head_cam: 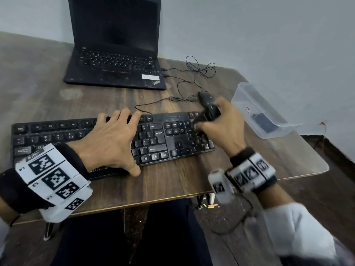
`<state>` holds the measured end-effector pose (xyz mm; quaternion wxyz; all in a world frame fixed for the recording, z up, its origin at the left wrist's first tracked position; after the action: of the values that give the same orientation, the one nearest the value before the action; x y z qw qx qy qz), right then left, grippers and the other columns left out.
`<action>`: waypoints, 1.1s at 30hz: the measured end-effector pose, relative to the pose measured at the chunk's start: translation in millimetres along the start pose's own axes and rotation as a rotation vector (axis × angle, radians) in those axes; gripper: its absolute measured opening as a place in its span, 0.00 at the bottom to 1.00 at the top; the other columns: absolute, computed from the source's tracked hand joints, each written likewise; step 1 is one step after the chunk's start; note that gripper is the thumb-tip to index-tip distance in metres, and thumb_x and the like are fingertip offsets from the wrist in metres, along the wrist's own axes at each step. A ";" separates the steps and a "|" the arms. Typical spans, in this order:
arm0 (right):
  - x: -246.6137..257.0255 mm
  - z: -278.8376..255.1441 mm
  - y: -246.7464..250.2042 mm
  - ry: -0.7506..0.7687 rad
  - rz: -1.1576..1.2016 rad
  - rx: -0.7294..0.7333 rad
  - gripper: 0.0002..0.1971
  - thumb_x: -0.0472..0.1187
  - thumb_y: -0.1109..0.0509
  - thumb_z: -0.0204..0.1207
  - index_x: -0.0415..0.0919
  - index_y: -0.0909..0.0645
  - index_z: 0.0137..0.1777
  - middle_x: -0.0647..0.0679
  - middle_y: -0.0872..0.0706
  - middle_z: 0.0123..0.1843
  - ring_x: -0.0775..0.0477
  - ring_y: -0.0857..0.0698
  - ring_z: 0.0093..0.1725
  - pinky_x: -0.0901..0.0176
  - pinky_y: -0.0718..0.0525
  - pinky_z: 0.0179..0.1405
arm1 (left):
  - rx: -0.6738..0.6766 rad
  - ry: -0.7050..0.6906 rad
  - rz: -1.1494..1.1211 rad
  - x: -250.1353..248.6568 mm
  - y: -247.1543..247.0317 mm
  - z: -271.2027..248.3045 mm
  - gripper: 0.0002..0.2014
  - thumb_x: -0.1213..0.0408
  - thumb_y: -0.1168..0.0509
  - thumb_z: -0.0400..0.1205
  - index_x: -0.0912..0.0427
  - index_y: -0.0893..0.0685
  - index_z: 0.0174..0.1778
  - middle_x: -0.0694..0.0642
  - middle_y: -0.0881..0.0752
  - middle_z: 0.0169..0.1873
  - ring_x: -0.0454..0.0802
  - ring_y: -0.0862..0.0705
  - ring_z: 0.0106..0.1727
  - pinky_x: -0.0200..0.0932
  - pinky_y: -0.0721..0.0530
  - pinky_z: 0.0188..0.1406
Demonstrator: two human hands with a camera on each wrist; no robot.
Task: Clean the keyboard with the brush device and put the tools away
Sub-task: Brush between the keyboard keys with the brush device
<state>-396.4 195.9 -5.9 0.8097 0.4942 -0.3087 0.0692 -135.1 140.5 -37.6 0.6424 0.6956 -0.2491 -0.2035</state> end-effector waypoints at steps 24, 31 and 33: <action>-54.5 -54.5 26.9 -0.113 -0.044 -0.012 0.24 0.45 0.09 0.57 0.49 0.26 0.37 0.59 0.18 0.30 0.65 0.19 0.31 0.71 0.31 0.26 | 0.014 -0.004 -0.023 4.0 -5.7 5.0 0.80 0.24 0.29 0.41 0.57 0.55 0.87 0.51 0.34 0.66 0.52 0.31 0.70 0.54 0.30 0.71; -13.8 34.3 9.3 -0.019 0.048 -0.057 0.23 0.44 0.11 0.62 0.49 0.20 0.51 0.61 0.17 0.41 0.65 0.19 0.41 0.73 0.27 0.33 | -0.010 -0.010 0.016 0.1 -1.2 -1.0 0.79 0.24 0.31 0.42 0.58 0.56 0.86 0.50 0.35 0.64 0.51 0.31 0.67 0.55 0.31 0.72; -2.9 53.9 2.4 0.004 0.054 -0.060 0.23 0.44 0.11 0.60 0.50 0.21 0.48 0.60 0.16 0.40 0.61 0.17 0.40 0.67 0.22 0.35 | 0.002 -0.001 0.000 0.7 -1.7 -0.3 0.79 0.24 0.30 0.43 0.57 0.56 0.86 0.50 0.35 0.65 0.51 0.31 0.68 0.54 0.31 0.72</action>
<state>-423.0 152.2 11.6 0.8227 0.4610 -0.3221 0.0826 -134.2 140.4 -39.2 0.6417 0.6960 -0.2496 -0.2038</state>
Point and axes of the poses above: each hand's wrist, its own z-axis towards the middle knuckle, its own y-axis out of the back of the hand, x = y × z, the point moved 3 cm from there along z, towards the middle knuckle
